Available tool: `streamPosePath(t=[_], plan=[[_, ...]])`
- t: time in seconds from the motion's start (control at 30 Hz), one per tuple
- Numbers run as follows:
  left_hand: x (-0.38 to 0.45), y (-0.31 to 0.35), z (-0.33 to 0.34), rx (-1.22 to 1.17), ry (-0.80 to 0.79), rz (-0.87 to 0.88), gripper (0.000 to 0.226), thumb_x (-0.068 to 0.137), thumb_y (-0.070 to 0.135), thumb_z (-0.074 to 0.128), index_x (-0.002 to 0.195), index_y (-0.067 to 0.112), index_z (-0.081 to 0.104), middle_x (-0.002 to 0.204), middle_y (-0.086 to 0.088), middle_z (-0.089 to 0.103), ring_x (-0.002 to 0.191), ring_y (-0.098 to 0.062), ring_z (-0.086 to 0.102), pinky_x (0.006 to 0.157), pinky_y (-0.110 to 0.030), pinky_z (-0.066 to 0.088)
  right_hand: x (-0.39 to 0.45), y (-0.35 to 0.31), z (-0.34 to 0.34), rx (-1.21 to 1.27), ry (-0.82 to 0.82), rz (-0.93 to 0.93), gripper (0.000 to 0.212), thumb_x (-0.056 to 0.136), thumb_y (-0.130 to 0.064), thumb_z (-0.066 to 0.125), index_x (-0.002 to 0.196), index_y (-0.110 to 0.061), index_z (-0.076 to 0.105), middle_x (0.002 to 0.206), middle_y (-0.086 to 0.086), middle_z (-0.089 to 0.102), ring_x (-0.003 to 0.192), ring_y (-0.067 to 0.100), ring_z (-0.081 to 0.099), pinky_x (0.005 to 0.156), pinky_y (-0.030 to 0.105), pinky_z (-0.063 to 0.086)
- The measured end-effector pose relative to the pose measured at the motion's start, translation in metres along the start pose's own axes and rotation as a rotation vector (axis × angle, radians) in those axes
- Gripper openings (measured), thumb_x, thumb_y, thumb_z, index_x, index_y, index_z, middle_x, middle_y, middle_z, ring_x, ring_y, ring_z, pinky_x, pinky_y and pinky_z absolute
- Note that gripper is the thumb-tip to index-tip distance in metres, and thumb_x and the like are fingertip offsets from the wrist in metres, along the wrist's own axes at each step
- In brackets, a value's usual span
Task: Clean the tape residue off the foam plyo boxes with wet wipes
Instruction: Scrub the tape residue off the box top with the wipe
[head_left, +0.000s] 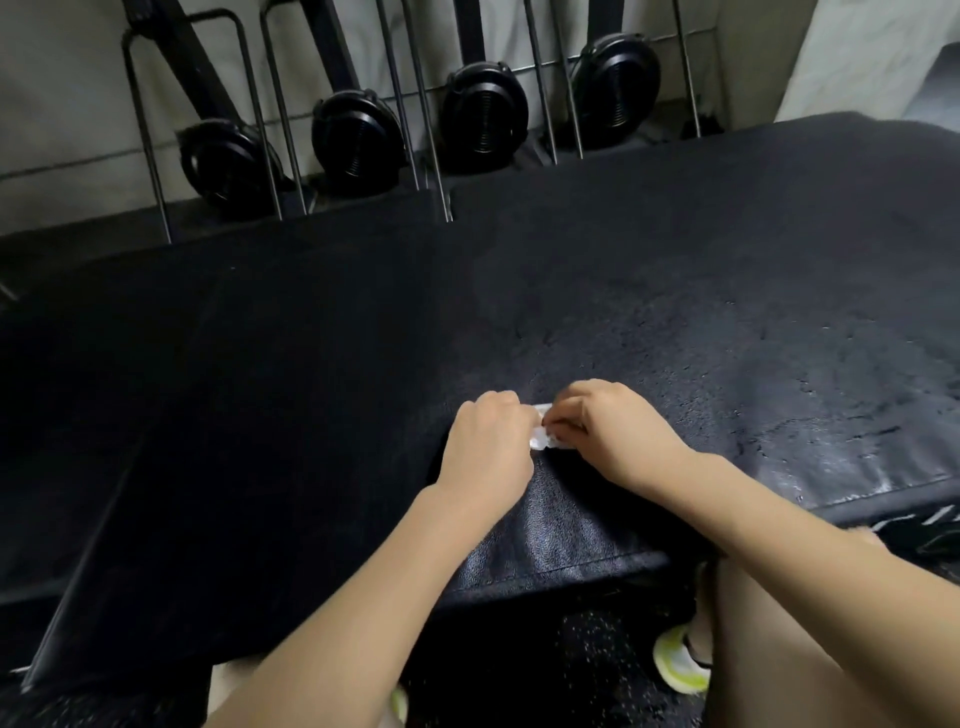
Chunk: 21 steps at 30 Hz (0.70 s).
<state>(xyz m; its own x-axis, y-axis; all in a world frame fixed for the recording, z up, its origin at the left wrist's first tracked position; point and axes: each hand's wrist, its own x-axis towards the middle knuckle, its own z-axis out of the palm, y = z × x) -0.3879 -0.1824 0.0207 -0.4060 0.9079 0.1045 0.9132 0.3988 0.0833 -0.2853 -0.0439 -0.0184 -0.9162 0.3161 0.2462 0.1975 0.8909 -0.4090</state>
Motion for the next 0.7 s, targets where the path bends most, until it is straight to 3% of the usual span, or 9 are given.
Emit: streamPosePath(t=[0.07,0.13,0.27,0.33,0.4,0.5,0.6,0.7], plan=[[-0.018,0.007,0.003,-0.002,0.024,0.041,0.027,0.084,0.005,0.058,0.099,0.026,0.068,0.082,0.004,0.039,0.087,-0.022,0.051,0.070,-0.030,0.027,-0.020,-0.007,-0.003,-0.002,0.009,-0.016,0.006,0.082,-0.019,0.078,0.083,-0.025,0.077,0.085,-0.007,0.067,0.079,0.020,0.062,0.068,0.026,0.034],[-0.038,0.016,0.001,-0.013,0.012,0.060,0.026,0.069,0.001,0.069,0.080,0.024,0.067,0.072,0.002,0.046,0.072,-0.021,0.050,0.062,-0.030,0.028,-0.038,-0.013,-0.007,0.002,0.007,-0.038,0.009,0.078,-0.021,0.082,0.081,-0.027,0.077,0.085,-0.010,0.069,0.076,0.016,0.063,0.066,0.021,0.022],[-0.057,0.021,0.007,-0.074,-0.011,0.080,0.033,0.049,0.000,0.078,0.066,0.025,0.064,0.062,0.005,0.047,0.059,-0.020,0.049,0.055,-0.029,0.027,-0.060,-0.014,-0.007,-0.004,0.004,-0.078,0.008,0.080,-0.027,0.079,0.083,-0.032,0.076,0.087,-0.016,0.068,0.078,0.009,0.062,0.066,0.018,0.019],[-0.056,0.020,0.005,-0.117,0.025,0.063,0.030,0.057,0.001,0.076,0.070,0.026,0.066,0.066,0.007,0.041,0.065,-0.020,0.050,0.058,-0.029,0.029,-0.058,-0.010,-0.001,0.003,0.024,-0.057,0.007,0.080,-0.026,0.078,0.083,-0.033,0.075,0.087,-0.016,0.068,0.078,0.011,0.063,0.066,0.019,0.022],[-0.045,0.017,0.006,-0.089,0.058,0.067,0.027,0.077,0.003,0.065,0.087,0.027,0.071,0.078,0.007,0.038,0.081,-0.021,0.050,0.068,-0.030,0.029,-0.047,-0.007,0.007,0.023,0.052,-0.019,0.007,0.080,-0.023,0.077,0.081,-0.030,0.076,0.086,-0.012,0.069,0.078,0.017,0.064,0.069,0.022,0.036],[-0.020,0.007,0.000,-0.055,-0.011,0.042,0.031,0.090,0.009,0.054,0.104,0.029,0.073,0.090,0.004,0.047,0.096,-0.023,0.052,0.076,-0.033,0.035,-0.022,-0.004,0.016,0.024,0.084,0.063,0.009,0.080,-0.023,0.068,0.081,-0.025,0.077,0.088,-0.006,0.068,0.081,0.024,0.062,0.068,0.037,0.054],[-0.009,-0.001,-0.002,-0.115,0.005,-0.008,0.021,0.093,0.015,0.060,0.097,0.028,0.075,0.082,0.005,0.044,0.091,-0.024,0.055,0.076,-0.037,0.042,-0.009,-0.004,0.018,0.013,0.097,0.085,0.019,0.080,-0.026,0.060,0.083,-0.025,0.079,0.088,-0.003,0.069,0.081,0.026,0.063,0.067,0.040,0.054],[-0.022,0.003,-0.001,-0.103,-0.013,0.025,0.024,0.094,0.013,0.056,0.095,0.031,0.072,0.082,0.008,0.040,0.081,-0.019,0.045,0.076,-0.034,0.038,-0.020,-0.010,0.011,-0.016,0.087,0.054,0.016,0.081,-0.028,0.063,0.081,-0.026,0.079,0.088,-0.003,0.071,0.078,0.026,0.066,0.067,0.035,0.052]])
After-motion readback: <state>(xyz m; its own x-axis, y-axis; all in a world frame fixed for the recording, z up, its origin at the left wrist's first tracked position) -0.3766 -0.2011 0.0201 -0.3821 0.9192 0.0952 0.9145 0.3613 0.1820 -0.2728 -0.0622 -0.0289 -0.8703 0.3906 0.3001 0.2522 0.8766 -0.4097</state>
